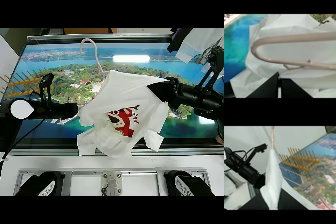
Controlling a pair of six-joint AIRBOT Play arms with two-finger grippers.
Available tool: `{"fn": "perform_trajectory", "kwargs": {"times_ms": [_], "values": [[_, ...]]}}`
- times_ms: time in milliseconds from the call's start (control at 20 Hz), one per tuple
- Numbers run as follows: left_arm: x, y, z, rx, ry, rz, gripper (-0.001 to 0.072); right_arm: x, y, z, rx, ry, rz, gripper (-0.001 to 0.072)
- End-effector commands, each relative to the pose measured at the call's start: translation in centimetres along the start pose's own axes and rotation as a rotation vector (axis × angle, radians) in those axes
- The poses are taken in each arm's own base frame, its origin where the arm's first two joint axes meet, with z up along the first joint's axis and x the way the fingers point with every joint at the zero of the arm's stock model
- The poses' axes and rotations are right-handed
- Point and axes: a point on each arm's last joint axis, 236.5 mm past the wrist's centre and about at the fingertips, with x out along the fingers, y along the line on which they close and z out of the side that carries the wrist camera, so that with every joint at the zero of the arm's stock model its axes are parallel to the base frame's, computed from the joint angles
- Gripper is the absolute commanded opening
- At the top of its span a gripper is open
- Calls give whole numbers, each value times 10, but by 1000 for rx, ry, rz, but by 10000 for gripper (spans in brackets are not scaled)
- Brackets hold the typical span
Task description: Fold the clothes and pants, and hang the long-sleeved shirts on hangers.
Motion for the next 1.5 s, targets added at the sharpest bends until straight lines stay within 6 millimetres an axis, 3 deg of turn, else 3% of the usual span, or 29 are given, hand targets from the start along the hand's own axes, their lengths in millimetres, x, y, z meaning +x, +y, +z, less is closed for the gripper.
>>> {"fn": "perform_trajectory", "kwargs": {"times_ms": [0,100,350,750,1050,1150,1450], "values": [[-1,-22,-1,-17,6,-96,20,0,8,17,-27,-71,32,11],[-2,-27,-1,-16,7,-112,19,-2,11,31,-11,-131,46,11],[0,-36,3,14,-23,-124,20,-2,12,33,-7,-139,50,11],[-11,19,20,-101,-52,-29,19,-1,13,22,-17,-95,52,11],[-16,37,19,-98,-39,-4,19,-1,12,21,-61,-89,48,11],[-23,44,20,-93,-35,12,19,-1,12,12,-81,-52,48,10],[-72,43,52,-54,-129,25,19,-6,15,-30,-123,125,75,11]]}}
